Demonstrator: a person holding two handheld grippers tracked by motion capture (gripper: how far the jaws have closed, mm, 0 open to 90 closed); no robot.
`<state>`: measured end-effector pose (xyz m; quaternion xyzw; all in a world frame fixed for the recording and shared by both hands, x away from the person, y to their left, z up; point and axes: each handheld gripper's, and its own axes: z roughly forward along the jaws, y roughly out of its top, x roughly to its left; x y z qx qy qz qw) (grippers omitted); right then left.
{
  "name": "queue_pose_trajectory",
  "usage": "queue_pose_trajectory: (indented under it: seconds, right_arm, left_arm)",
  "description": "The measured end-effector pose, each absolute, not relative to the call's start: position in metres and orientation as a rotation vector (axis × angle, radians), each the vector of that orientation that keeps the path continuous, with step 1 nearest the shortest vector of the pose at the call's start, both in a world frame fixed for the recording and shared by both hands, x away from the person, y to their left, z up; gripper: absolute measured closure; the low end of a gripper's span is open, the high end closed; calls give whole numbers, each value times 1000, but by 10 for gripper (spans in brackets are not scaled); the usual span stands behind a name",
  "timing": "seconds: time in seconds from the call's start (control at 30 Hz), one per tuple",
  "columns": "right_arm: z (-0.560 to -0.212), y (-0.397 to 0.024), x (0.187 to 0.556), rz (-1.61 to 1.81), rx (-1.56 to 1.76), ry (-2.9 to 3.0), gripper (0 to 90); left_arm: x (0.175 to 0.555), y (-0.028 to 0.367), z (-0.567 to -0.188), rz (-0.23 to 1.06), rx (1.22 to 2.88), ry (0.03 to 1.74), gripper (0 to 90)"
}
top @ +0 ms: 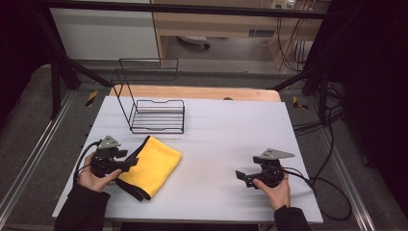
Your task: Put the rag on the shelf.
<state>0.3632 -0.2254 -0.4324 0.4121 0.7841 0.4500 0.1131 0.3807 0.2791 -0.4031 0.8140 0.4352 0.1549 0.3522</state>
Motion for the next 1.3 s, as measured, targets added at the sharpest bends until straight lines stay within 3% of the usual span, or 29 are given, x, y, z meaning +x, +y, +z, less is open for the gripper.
queue_pose_trajectory:
  seconds: [0.2,0.57,0.83,1.17,1.23,1.27,1.3]
  right_arm:
    - [-426,-200,365,1300,1176,2295,51]
    - [-417,-93,381,1299,1108,2348,129]
    - [-438,-44,404,1309,1203,2326,357]
    - [-452,-13,419,1290,1296,2331,528]
    - [-456,-12,421,1304,1336,2345,638]
    - [-456,-12,421,1304,1336,2345,638]
    - [-456,-11,423,1314,1361,2355,730]
  left_arm:
    - [386,304,-426,365,2147,1214,474]
    - [387,304,-435,301,2160,1199,580]
    - [385,304,-439,270,2141,1210,647]
    - [382,298,-437,264,2160,1213,717]
    - [382,298,-436,266,2161,1216,741]
    - [381,298,-436,268,2159,1220,741]
    - [380,297,-435,272,2157,1221,752]
